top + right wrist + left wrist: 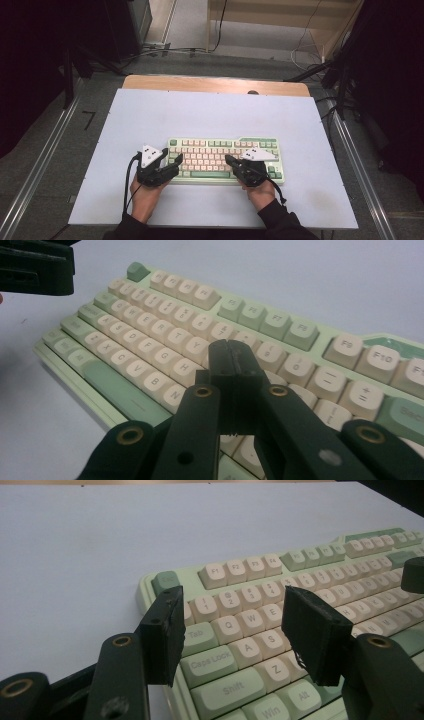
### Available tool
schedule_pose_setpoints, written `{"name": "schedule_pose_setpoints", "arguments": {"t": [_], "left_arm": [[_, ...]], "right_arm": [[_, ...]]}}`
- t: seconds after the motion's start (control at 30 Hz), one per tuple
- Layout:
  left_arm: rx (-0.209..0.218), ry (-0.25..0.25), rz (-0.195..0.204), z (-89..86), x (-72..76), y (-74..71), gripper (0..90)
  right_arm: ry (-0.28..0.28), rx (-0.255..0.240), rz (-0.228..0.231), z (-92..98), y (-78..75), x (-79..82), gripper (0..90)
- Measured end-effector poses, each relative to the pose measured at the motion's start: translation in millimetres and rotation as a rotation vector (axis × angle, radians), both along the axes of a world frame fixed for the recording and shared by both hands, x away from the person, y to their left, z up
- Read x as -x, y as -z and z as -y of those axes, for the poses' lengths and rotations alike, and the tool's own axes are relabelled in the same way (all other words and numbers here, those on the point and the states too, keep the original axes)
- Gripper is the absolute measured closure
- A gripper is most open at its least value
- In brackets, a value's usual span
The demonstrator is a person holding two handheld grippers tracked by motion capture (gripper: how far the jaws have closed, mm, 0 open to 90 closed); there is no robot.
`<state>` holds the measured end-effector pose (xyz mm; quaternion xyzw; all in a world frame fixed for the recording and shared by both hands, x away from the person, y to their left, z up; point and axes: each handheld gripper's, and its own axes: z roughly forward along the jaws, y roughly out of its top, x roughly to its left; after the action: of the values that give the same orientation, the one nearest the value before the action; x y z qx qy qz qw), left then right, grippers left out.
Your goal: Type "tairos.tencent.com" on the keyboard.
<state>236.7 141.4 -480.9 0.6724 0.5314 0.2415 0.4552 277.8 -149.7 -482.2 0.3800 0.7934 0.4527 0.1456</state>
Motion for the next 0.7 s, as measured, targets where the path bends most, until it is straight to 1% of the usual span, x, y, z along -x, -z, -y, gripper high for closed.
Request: {"name": "schedule_pose_setpoints", "arguments": {"t": [0.27, 0.47, 0.7], "left_arm": [[0.003, -0.034, -0.002, -9.3, 7.6, 0.4, 43.0], [0.0, -0.039, -0.006, -11.8, 9.6, 0.8, 43.0], [0.002, -0.038, -0.007, -11.2, 9.0, 1.0, 43.0]], "right_arm": [[-0.04, 0.02, -0.014, -14.0, 3.5, -1.9, 87.5], [-0.06, 0.049, -0.039, -21.3, 7.3, -1.9, 87.5], [-0.081, 0.067, -0.054, -24.7, 10.1, -0.6, 87.5]]}}
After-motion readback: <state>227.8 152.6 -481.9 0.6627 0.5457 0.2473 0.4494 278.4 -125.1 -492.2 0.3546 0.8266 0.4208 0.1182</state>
